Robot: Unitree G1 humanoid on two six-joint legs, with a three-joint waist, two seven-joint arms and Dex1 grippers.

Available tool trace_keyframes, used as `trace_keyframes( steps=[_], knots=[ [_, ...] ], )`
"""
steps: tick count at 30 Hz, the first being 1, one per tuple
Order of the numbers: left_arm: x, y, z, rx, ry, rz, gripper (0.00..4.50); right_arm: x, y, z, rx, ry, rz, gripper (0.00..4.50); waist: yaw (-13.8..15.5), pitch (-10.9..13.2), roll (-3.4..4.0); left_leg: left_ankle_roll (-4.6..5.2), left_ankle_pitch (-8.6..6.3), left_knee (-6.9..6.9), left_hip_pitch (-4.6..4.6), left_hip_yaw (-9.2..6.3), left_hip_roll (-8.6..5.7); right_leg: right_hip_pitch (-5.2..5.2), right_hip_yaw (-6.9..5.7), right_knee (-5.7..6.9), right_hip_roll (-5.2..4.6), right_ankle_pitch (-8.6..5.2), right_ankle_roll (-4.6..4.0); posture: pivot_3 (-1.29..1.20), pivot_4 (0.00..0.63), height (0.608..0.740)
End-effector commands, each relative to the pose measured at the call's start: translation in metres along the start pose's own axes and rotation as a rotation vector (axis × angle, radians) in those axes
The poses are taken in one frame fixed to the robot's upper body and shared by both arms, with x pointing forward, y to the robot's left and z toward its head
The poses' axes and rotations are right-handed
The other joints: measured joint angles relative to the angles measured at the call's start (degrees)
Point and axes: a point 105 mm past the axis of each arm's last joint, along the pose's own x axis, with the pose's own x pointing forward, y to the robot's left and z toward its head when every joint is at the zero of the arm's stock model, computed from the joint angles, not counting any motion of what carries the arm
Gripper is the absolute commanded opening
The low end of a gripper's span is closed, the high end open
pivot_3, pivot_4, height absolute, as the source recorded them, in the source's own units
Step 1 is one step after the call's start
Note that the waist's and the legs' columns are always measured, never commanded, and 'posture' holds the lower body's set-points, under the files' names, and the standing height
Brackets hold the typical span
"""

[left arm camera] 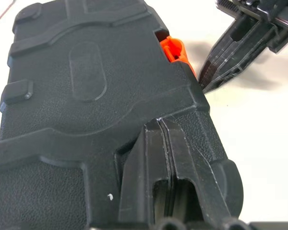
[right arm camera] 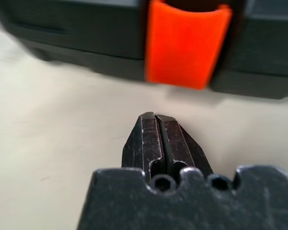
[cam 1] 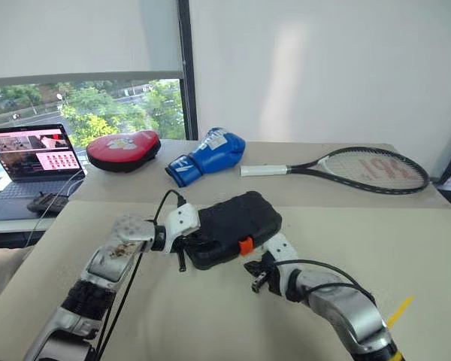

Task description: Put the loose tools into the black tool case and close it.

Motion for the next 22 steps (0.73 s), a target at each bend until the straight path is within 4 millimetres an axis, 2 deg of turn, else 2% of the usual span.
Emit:
trace_keyframes(
  steps=[1, 2, 3, 4, 6, 7, 9, 11, 14, 15, 19, 22],
  knots=[
    [-0.003, -0.018, -0.009, -0.177, -0.057, -0.072, 0.00, -0.027, 0.006, 0.039, -0.070, -0.183, 0.031, 0.02, 0.02, 0.01, -0.02, 0.26, 0.15, 0.01, -0.13, 0.00, -0.01, -0.06, -0.01, 0.00, 0.00, 0.02, -0.03, 0.00, 0.150, 0.740],
    [-0.011, -0.016, 0.003, -0.231, -0.120, -0.063, 0.00, -0.038, 0.006, 0.043, -0.076, -0.208, 0.028, 0.02, 0.00, 0.04, -0.04, 0.27, 0.16, 0.01, -0.29, -0.03, -0.03, -0.19, -0.04, 0.00, -0.01, 0.03, -0.05, 0.00, 0.150, 0.740],
    [-0.018, -0.017, 0.011, -0.245, -0.163, -0.063, 0.56, -0.048, 0.010, 0.045, -0.096, -0.221, 0.051, 0.61, -0.07, 0.09, -0.07, 0.28, 0.14, 0.02, -0.45, -0.05, -0.04, -0.33, -0.08, 0.00, -0.01, 0.04, -0.05, 0.00, 0.150, 0.740],
    [-0.023, -0.017, 0.015, -0.245, -0.186, -0.057, 0.70, -0.054, 0.014, 0.046, -0.108, -0.226, 0.069, 0.79, -0.10, 0.12, -0.08, 0.27, 0.12, 0.01, -0.59, -0.05, -0.03, -0.50, -0.08, 0.01, 0.00, 0.04, -0.04, 0.00, 0.150, 0.740],
    [-0.038, -0.018, 0.018, -0.260, -0.208, -0.020, 1.46, -0.072, 0.012, 0.043, -0.119, -0.217, 0.051, 1.47, -0.12, 0.26, -0.14, 0.06, 0.12, 0.04, -0.87, -0.05, -0.07, -0.73, -0.20, 0.02, 0.17, -0.01, 0.03, 0.00, 0.150, 0.740],
    [-0.049, -0.020, 0.018, -0.279, -0.211, 0.000, 1.87, -0.084, 0.009, 0.039, -0.130, -0.199, 0.029, 1.89, -0.12, 0.34, -0.16, -0.20, 0.27, 0.06, -0.94, -0.05, -0.06, -0.77, -0.35, 0.01, 0.36, -0.02, 0.04, 0.00, 0.150, 0.740],
    [-0.068, -0.025, 0.015, -0.318, -0.199, 0.038, 2.57, -0.106, 0.004, 0.033, -0.146, -0.169, -0.013, 2.48, -0.10, 0.48, -0.21, -0.21, 0.28, 0.05, -1.09, -0.06, -0.07, -0.83, -0.42, -0.04, 0.49, -0.05, 0.08, 0.00, 0.150, 0.740],
    [-0.084, -0.029, 0.009, -0.354, -0.177, 0.078, 3.39, -0.125, 0.000, 0.029, -0.154, -0.147, -0.045, 3.26, -0.09, 0.68, -0.29, -0.22, 0.13, 0.06, -1.10, -0.07, -0.04, -0.78, -0.42, -0.07, 0.54, -0.13, 0.16, 0.00, 0.150, 0.740],
    [-0.108, -0.044, -0.007, -0.382, -0.114, 0.126, 4.46, -0.151, -0.005, 0.026, -0.171, -0.118, -0.099, 4.31, 0.03, 0.91, -0.36, -0.10, -0.11, 0.13, -1.07, -0.06, -0.07, -0.72, -0.38, -0.19, 0.46, -0.20, 0.23, 0.00, 0.150, 0.740],
    [-0.114, -0.048, -0.012, -0.373, -0.088, 0.147, 4.50, -0.158, -0.006, 0.024, -0.184, -0.107, -0.118, 4.49, 0.07, 0.95, -0.36, -0.05, -0.18, 0.14, -1.02, -0.06, -0.07, -0.69, -0.37, -0.19, 0.42, -0.21, 0.23, 0.00, 0.150, 0.740],
    [-0.127, -0.064, -0.025, -0.413, -0.033, 0.157, 4.50, -0.178, -0.010, 0.015, -0.197, -0.062, -0.156, 4.49, 0.58, 1.05, -0.44, 0.08, -0.28, 0.17, -0.95, -0.07, -0.09, -0.62, -0.35, -0.16, 0.16, -0.24, 0.20, 0.00, 0.150, 0.740],
    [-0.131, -0.064, -0.030, -0.433, -0.032, 0.171, 4.50, -0.185, -0.011, 0.011, -0.208, -0.046, -0.158, 4.49, 0.90, 1.08, -0.42, 0.07, -0.31, 0.17, -0.86, -0.08, -0.05, -0.64, -0.38, -0.08, 0.19, -0.32, 0.06, 0.00, 0.150, 0.740]
  ],
)
